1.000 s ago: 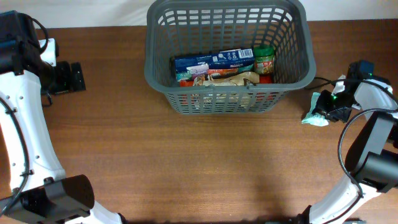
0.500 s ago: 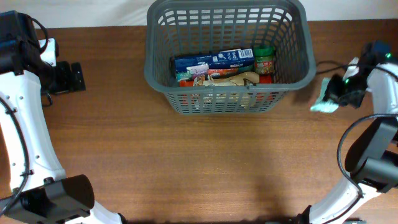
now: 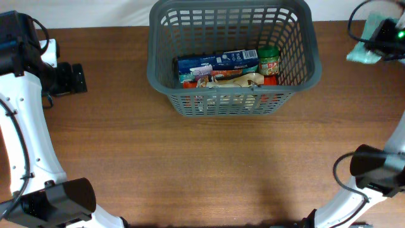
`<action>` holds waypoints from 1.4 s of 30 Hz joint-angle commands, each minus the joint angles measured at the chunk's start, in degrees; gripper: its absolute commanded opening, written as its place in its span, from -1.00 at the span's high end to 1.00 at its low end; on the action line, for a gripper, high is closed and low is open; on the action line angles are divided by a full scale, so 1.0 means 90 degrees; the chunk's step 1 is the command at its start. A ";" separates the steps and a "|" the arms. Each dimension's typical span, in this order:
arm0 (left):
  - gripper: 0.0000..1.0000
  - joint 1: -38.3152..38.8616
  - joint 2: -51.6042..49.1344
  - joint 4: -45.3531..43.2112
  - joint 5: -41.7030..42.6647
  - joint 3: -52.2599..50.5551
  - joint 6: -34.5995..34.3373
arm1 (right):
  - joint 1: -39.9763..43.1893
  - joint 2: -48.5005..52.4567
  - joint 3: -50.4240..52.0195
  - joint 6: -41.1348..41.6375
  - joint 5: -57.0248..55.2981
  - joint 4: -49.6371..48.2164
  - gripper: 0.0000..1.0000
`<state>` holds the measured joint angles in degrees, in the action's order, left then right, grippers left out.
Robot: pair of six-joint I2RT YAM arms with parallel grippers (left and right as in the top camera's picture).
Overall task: Pack container
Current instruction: 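Lift the wipes pack and lower it into the basket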
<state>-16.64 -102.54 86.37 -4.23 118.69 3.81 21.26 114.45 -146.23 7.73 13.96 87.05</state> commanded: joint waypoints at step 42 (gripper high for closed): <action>-0.99 -0.0022 0.0056 0.0005 0.0063 -0.0032 -0.0044 | -0.3531 0.1494 0.2344 -0.0595 -0.1003 -0.1299 0.49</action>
<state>-16.62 -102.54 86.37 -4.25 118.69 3.79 -10.63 128.97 -125.84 2.85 3.75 75.72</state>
